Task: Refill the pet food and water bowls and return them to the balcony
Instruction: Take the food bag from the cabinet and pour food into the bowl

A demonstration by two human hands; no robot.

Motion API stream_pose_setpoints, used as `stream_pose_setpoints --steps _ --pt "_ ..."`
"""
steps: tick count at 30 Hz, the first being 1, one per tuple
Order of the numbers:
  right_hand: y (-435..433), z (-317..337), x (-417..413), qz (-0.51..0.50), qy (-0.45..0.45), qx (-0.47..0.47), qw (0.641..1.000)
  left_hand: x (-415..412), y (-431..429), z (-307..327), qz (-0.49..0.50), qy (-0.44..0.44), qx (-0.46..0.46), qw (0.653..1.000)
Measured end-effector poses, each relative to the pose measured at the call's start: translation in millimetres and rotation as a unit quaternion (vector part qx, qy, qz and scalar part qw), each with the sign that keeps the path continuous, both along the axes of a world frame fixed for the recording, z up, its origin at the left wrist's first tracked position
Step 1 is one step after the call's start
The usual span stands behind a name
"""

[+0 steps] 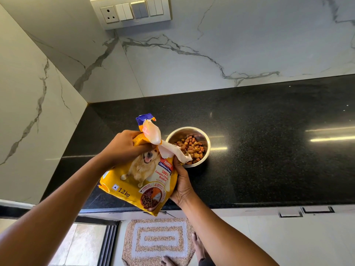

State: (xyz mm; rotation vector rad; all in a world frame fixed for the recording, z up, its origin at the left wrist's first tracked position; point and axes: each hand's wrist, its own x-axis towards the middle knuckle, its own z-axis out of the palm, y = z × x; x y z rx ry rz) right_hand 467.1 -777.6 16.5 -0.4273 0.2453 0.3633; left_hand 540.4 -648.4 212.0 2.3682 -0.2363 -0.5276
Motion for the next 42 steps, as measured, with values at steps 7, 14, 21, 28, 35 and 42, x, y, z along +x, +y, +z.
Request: stream_pose_setpoints --steps 7,14,21,28,35,42 --pt "-2.9 3.3 2.8 -0.001 -0.011 -0.013 1.000 3.7 -1.2 -1.8 0.003 0.001 0.005 1.000" --pt "-3.0 3.6 1.4 -0.005 -0.011 0.000 1.000 4.6 -1.2 0.1 -0.005 0.002 0.001 1.000" --pt "-0.8 1.7 1.1 0.000 0.006 0.000 1.000 8.1 5.6 -0.6 0.003 0.011 0.003 1.000" --pt "4.3 -3.1 2.5 0.012 0.003 -0.008 1.000 6.8 11.2 -0.8 0.005 0.011 0.008 1.000" --pt "9.7 6.4 -0.1 0.007 -0.025 -0.007 1.000 7.5 8.6 0.6 0.003 0.011 0.025 1.000" --pt "9.3 8.8 -1.1 0.010 -0.016 0.010 1.000 8.5 7.2 2.3 0.001 0.012 0.026 1.000"
